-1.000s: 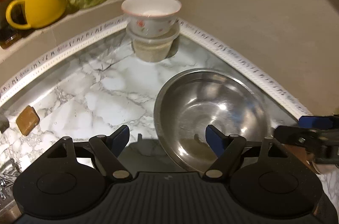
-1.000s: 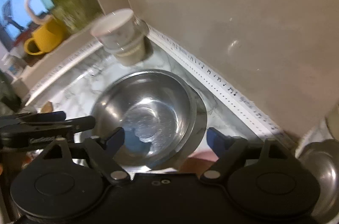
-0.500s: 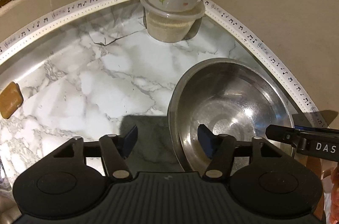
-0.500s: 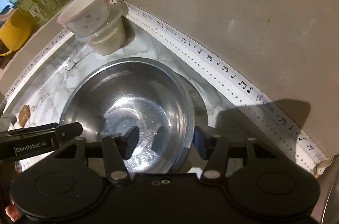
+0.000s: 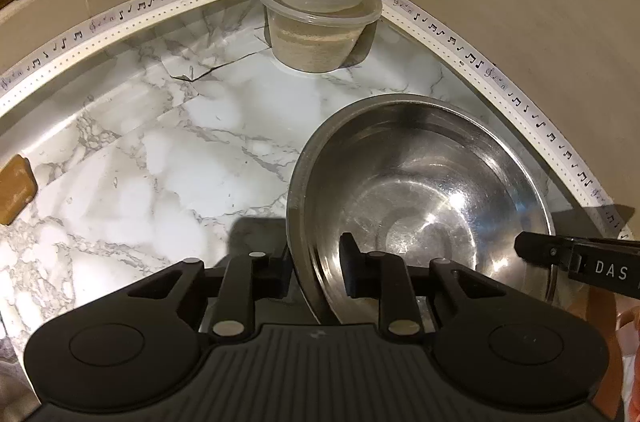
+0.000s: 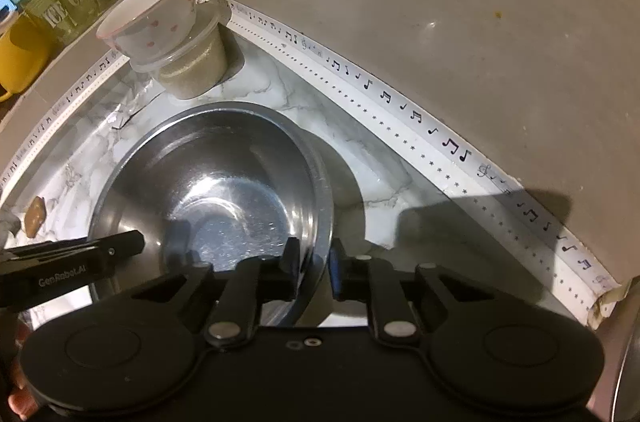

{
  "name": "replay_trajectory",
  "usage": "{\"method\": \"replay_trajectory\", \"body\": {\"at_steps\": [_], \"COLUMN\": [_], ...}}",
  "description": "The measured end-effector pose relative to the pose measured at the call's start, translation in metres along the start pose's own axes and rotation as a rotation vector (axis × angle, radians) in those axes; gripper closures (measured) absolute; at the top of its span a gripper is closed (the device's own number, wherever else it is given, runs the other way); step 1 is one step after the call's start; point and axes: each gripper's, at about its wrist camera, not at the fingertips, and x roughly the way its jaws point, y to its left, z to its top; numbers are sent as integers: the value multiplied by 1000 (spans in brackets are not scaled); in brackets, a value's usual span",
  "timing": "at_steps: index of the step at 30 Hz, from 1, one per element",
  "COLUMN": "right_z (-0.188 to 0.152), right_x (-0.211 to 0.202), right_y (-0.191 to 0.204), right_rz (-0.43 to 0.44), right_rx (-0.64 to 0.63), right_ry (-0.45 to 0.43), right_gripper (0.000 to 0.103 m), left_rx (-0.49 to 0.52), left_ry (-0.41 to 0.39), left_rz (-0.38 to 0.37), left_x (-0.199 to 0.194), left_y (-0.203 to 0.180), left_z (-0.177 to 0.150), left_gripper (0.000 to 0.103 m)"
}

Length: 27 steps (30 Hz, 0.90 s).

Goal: Organize plates and bowls
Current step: 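Close both tools on the rim of the steel bowl, then lift the steel bowl and carry it toward the plate stack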

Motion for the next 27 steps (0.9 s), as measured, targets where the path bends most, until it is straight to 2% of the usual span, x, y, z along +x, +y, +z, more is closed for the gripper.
{"method": "replay_trajectory", "body": {"at_steps": [3,6,16,27], "right_z": [-2,-4,-25,-63], "right_x": [-2,-9,-35,-51], "right_y": [3,9,46,108], "right_rz": [-5,-2,53,130], "right_rx": [-10,-38,-124,-263], "right_ry": [-13,-33,-60,-24], "right_gripper": [89,89,87,86], "left_rx": [6,14,46,-62], "left_ry": [-8,-14,-68,-52], "left_rz": [14,11,69,116], "left_x": [-3,-12,-61,-105], "left_y": [2,6,27,90], "left_z": [-2,-4,-22,-69], "left_gripper": [87,87,87,87]}}
